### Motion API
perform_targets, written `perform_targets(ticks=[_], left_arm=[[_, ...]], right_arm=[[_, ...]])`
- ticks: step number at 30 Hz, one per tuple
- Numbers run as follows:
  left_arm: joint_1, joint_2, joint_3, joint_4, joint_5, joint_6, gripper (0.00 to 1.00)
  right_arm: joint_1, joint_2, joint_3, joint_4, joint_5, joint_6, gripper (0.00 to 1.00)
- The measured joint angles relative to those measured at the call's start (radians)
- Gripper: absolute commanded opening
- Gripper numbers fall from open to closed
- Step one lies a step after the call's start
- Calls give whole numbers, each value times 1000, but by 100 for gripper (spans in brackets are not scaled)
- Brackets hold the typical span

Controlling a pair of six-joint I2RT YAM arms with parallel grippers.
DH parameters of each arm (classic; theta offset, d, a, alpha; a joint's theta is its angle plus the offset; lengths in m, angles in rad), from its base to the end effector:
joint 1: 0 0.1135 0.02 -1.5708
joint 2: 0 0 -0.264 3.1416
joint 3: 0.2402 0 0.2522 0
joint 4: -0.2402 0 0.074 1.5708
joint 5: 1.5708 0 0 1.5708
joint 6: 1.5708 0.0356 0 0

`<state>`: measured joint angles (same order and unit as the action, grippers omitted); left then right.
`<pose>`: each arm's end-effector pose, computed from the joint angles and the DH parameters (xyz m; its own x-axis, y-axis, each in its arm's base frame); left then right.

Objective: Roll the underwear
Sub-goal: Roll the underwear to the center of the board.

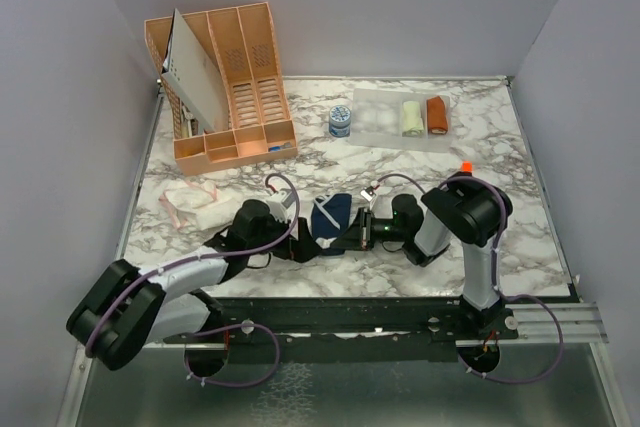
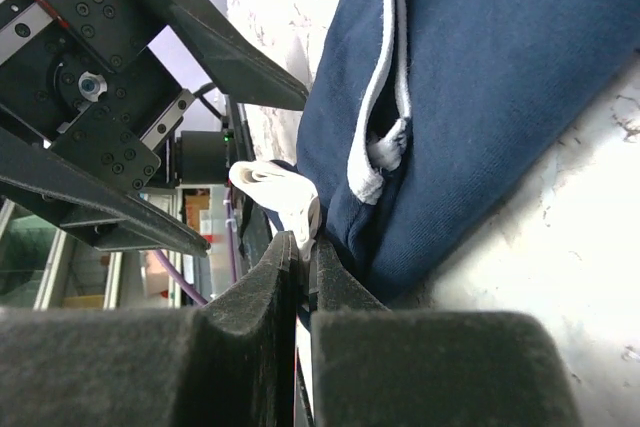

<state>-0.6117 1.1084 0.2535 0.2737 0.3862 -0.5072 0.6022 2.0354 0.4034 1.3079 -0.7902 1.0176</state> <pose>0.1541 -0.1245 0.1456 -0.7765 -0.0049 -0.6301 0.4720 0.6580 -0.5867 0.2140 0.1778 0.0698 -0.9493 0.0740 -0.3055 -0.2778 0.2577 0.9254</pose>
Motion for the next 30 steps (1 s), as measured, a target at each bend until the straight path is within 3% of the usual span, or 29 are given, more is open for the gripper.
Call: perform_targets(ticks=[3, 8, 12, 14, 18, 22, 25, 30], left_arm=[[1, 82, 26, 58, 16, -7, 87], [5, 187, 48, 156, 40, -36, 64], [12, 273, 70, 208, 72, -69, 59], [14, 288, 70, 227, 85, -78, 50], [14, 315, 69, 236, 95, -88, 19], [15, 367, 85, 242, 105, -95, 0], [15, 417, 127, 248, 125, -95, 0], [15, 454, 171, 232, 149, -75, 0]], right_arm=[[-7, 10, 7, 2, -15, 27, 2], [-15, 20, 13, 5, -33, 54, 3], [-22, 33, 14, 22, -47, 76, 5], [-26, 42, 14, 39, -53, 90, 7], [-28, 51, 3, 72, -58, 101, 22], [-33, 20, -18, 64, -55, 41, 41], [-43, -63, -48, -19, -36, -66, 56], [-47, -253, -67, -182, 37, -312, 60]])
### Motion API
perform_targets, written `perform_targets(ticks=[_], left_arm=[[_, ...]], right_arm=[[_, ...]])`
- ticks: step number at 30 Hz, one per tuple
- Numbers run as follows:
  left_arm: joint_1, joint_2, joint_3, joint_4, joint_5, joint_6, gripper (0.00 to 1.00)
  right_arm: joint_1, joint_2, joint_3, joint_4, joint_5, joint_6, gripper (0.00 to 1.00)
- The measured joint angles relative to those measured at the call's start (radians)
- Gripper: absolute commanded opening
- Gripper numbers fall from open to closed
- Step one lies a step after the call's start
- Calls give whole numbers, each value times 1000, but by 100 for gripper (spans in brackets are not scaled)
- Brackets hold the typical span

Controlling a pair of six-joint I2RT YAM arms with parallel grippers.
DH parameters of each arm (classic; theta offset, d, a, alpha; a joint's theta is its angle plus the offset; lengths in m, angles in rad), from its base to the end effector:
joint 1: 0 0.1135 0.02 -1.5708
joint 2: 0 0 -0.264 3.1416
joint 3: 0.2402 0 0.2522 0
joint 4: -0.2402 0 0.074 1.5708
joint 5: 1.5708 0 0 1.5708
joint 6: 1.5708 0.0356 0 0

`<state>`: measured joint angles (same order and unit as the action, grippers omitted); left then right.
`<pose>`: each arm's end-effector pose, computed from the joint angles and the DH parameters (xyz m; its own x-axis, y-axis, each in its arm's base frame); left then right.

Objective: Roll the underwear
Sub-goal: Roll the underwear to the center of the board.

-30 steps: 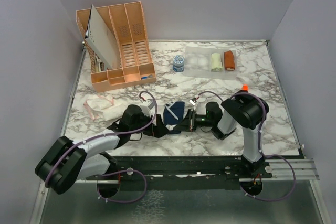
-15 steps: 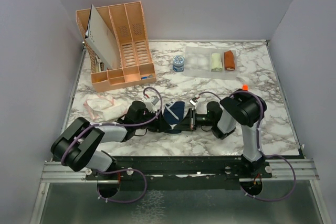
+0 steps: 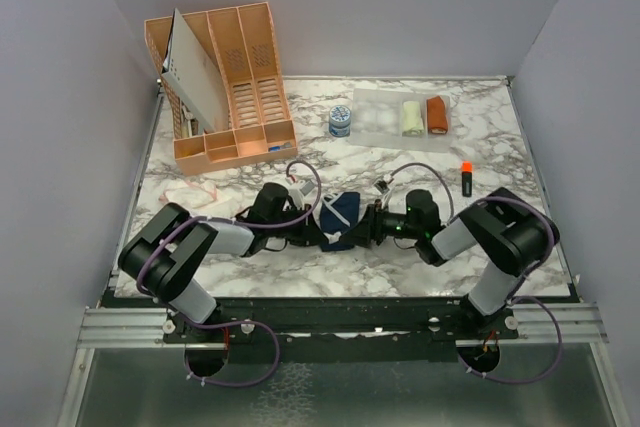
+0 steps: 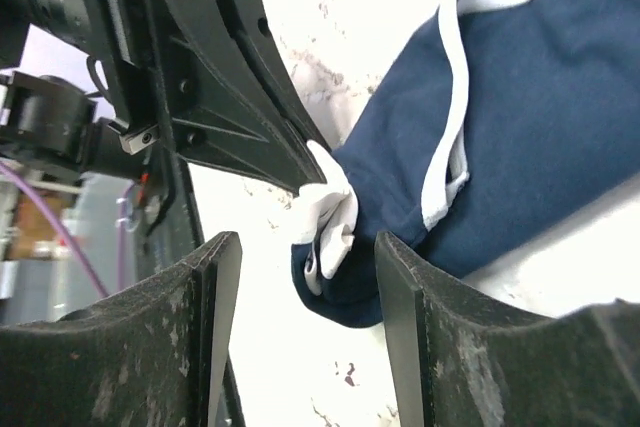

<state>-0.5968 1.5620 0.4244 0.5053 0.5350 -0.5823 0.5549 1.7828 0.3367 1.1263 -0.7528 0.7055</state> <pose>0.2043 -0.1608 0.1185 -0.8612 0.0132 -0.5080 0.4191 0.5839 -0.6953 0.2086 0.1579 0.1046 -0.8104 0.0544 -0.5833 -0.5394 0.3193 0.7792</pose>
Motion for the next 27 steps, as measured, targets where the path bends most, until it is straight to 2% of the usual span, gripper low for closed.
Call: perform_targets(ticks=[4, 8, 13, 18, 21, 27], left_arm=[[0, 14, 76, -119, 21, 71, 0], [0, 17, 163, -281, 31, 166, 0], [15, 22, 261, -488, 53, 282, 0], [30, 75, 346, -624, 95, 369, 0], [32, 92, 371, -671, 122, 402, 0], [33, 97, 376, -732, 163, 444, 0]], right_arm=[[0, -171, -62, -76, 84, -229, 64], [16, -383, -164, -108, 115, -537, 65], [143, -537, -157, -222, 128, -955, 63], [360, -520, -115, -364, 202, -1315, 61], [433, -441, -55, -430, 266, -1462, 61], [472, -314, 1, -460, 349, -1595, 55]])
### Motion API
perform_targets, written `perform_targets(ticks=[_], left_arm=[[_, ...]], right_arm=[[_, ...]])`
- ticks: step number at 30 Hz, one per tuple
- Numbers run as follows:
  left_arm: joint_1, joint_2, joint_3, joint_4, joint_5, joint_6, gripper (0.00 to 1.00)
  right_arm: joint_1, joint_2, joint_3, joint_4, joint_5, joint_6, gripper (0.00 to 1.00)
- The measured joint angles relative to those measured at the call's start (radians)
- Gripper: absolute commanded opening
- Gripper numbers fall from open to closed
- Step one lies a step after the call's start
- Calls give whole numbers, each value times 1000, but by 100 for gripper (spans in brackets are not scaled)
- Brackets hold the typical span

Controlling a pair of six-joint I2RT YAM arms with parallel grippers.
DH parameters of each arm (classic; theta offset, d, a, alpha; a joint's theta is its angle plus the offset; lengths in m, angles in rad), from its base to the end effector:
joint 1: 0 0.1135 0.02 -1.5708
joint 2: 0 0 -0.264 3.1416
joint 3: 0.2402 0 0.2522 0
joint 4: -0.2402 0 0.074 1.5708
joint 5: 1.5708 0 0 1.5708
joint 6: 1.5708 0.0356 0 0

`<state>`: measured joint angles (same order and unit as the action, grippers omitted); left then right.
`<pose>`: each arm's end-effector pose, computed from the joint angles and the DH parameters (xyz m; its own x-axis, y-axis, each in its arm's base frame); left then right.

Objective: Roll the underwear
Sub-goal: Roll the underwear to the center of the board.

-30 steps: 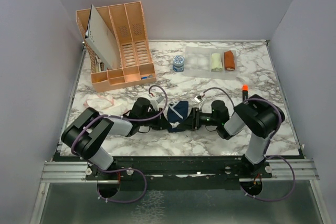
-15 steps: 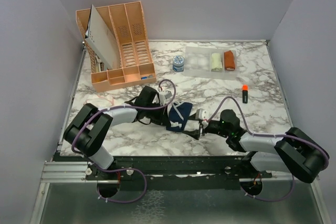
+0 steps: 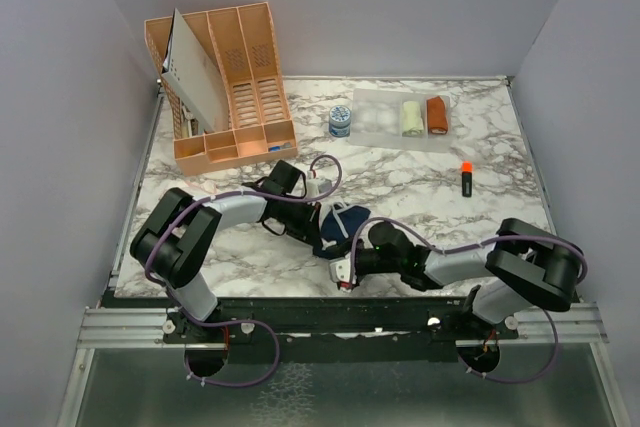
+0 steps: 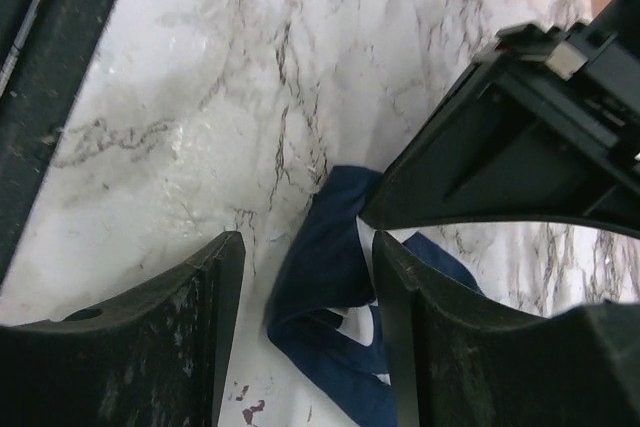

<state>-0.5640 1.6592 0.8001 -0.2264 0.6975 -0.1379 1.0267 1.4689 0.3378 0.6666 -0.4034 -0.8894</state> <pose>0.2379 -0.1775 0.1406 -0.8316 0.4013 -0.3839 0.5539 0.5479 -0.6269 0.1160 0.2187 0.1322 0.6062 -0.3780 -0.6997 -0.7902 -0.1869 -0.5836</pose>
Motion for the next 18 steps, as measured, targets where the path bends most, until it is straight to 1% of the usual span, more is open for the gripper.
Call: perform_targets(ticks=[2, 7, 9, 14, 15, 17, 18], left_arm=[[0, 0, 0, -14, 8, 11, 0], [3, 0, 5, -45, 17, 30, 0], [6, 0, 5, -51, 18, 32, 0], [10, 0, 6, -59, 19, 35, 0], [13, 0, 7, -60, 19, 35, 2], [16, 0, 7, -63, 20, 35, 6], [19, 0, 7, -64, 20, 35, 13]], right_arm=[[0, 34, 16, -16, 22, -21, 52], [0, 69, 33, 3, 83, -26, 51], [2, 76, 28, 23, 110, -19, 42], [2, 91, 16, 51, 128, 21, 33], [2, 94, 16, 55, 128, 32, 27], [2, 102, 16, 63, 129, 55, 19], [2, 109, 16, 70, 130, 71, 11]])
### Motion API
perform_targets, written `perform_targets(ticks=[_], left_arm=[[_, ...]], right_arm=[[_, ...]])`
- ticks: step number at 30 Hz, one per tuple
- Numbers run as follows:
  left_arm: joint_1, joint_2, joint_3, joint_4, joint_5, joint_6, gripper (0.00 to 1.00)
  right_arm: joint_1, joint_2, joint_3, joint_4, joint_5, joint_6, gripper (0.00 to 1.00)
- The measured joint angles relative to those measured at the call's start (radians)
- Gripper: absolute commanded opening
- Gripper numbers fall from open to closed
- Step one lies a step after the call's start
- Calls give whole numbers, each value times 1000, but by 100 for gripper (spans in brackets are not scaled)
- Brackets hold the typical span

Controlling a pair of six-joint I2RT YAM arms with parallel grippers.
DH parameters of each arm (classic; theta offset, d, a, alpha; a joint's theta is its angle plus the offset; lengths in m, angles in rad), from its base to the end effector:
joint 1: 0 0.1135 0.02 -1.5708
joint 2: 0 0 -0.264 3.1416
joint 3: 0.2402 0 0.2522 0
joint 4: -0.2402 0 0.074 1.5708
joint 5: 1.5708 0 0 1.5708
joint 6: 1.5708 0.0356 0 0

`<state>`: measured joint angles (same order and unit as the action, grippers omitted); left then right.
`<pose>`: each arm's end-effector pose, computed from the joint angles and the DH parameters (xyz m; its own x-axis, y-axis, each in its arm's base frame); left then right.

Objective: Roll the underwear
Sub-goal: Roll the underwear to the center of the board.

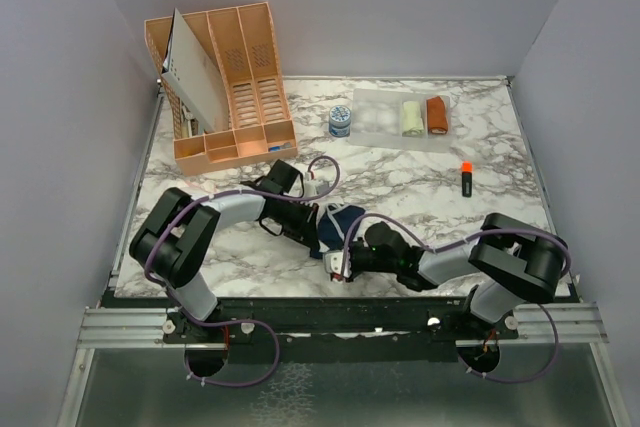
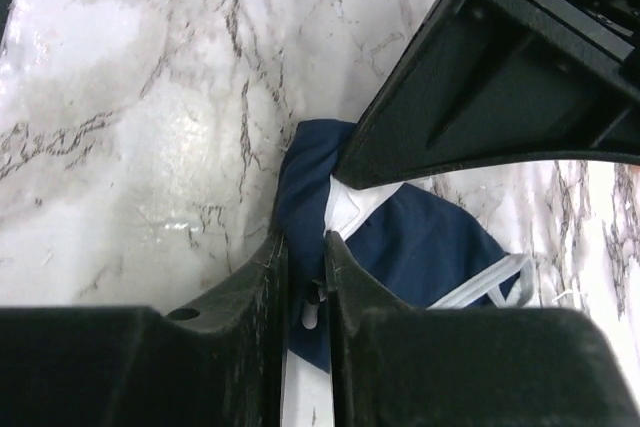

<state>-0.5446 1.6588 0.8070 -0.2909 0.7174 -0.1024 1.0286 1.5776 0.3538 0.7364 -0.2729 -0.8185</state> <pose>0.2372 -0.1711 0.1399 -0.8378 0.4174 -0.3518 0.5410 0.5486 -0.6374 0.1245 0.2253 0.1168 0.5268 -0.4880 -0.6959 -0.8241 -0.0927 -0.5588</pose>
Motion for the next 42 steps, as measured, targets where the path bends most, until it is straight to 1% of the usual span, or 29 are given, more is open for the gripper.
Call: perform_targets(ticks=[3, 4, 6, 9, 12, 14, 16, 18, 21, 25, 30, 35, 40, 42], left_arm=[[10, -5, 0, -7, -1, -1, 35], [15, -7, 0, -9, -2, -5, 41], [34, -27, -10, -5, -9, -19, 45], [64, -95, -65, 45, -14, -57, 55], [100, -200, -151, 112, -22, -118, 59], [118, -262, -205, 178, -29, -166, 61], [124, -315, -262, 252, -31, -220, 69], [124, -365, -319, 335, -33, -276, 75], [124, -418, -380, 431, -36, -335, 82], [124, -449, -400, 518, -37, -370, 84], [117, -452, -400, 584, -37, -364, 84], [84, -464, -411, 636, -39, -328, 84], [8, -450, -410, 666, -67, -276, 84], [-15, -426, -408, 671, -80, -259, 84]], right_arm=[[0, 18, 4, 25, 15, 54, 2], [0, 24, 4, 37, 23, 76, 1], [0, 34, -2, 69, 34, 129, 1], [-4, 42, -39, 148, 38, 226, 1], [-42, 67, -74, 254, -19, 350, 1], [-82, 113, -101, 370, -71, 454, 1], [-125, 179, -127, 508, -124, 567, 1], [-171, 266, -143, 652, -190, 697, 0], [-220, 369, -135, 789, -263, 901, 1], [-258, 416, -105, 801, -306, 1149, 0], [-313, 442, -109, 802, -307, 1431, 1], [-362, 457, -110, 804, -312, 1648, 0], [-409, 490, -109, 807, -307, 1864, 1], [-418, 497, -109, 807, -300, 1927, 0]])
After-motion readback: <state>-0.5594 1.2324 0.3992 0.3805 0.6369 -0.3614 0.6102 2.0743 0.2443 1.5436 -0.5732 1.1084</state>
